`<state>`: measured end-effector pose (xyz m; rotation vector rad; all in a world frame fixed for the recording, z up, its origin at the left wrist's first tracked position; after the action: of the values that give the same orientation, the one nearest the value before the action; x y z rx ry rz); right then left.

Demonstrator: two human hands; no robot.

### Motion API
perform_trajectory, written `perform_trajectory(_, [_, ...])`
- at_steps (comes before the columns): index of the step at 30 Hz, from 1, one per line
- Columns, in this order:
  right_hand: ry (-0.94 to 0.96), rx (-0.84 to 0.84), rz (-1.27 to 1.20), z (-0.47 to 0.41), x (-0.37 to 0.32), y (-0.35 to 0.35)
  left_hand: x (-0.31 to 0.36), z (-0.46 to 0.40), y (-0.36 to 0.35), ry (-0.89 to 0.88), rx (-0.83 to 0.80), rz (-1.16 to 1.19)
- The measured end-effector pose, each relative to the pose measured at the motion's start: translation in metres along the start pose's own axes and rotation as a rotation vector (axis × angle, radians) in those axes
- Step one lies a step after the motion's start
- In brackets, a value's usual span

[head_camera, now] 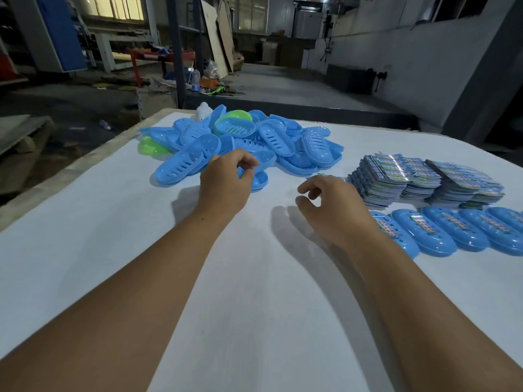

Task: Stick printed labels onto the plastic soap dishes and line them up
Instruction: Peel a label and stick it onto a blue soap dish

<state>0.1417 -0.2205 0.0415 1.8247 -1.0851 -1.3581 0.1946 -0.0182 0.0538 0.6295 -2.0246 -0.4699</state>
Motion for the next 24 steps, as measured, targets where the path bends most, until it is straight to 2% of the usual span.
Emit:
perform_trajectory(7, [0.079,0.102,-0.136,0.004,-0.013,0.010,0.037,0.008,0.011,-0.255,0.066,-0.057])
perform_trajectory(11, [0.186,0.075,-0.182,0.007,-0.023,0.010,0.047,0.012,0.014,-0.281,0.022,0.055])
perform_trajectory(15, [0.282,-0.068,-0.253,0.008,-0.034,-0.003,0.035,0.012,0.007,-0.091,-0.069,0.290])
perform_trajectory(18, [0.309,-0.080,-0.247,0.008,-0.037,-0.006,0.017,0.012,-0.002,0.122,-0.124,0.407])
perform_trajectory(21, [0.276,-0.111,-0.182,0.008,-0.031,-0.011,0.003,0.016,-0.008,0.268,-0.173,0.435])
perform_trajectory(24, [0.250,-0.162,-0.113,0.007,-0.027,-0.018,-0.004,0.015,-0.009,0.319,-0.219,0.355])
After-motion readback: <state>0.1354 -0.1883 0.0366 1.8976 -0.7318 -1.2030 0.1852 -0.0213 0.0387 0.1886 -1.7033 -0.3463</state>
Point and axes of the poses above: each hand's wrist, its own z-axis away from the middle knuckle, its own y-axis out of the back of the hand, x = y × z, the point moved 9 cm from there along -z, towards the middle knuckle, and after that the axes turned 8 degrees about -x, right-handed, at the moved point
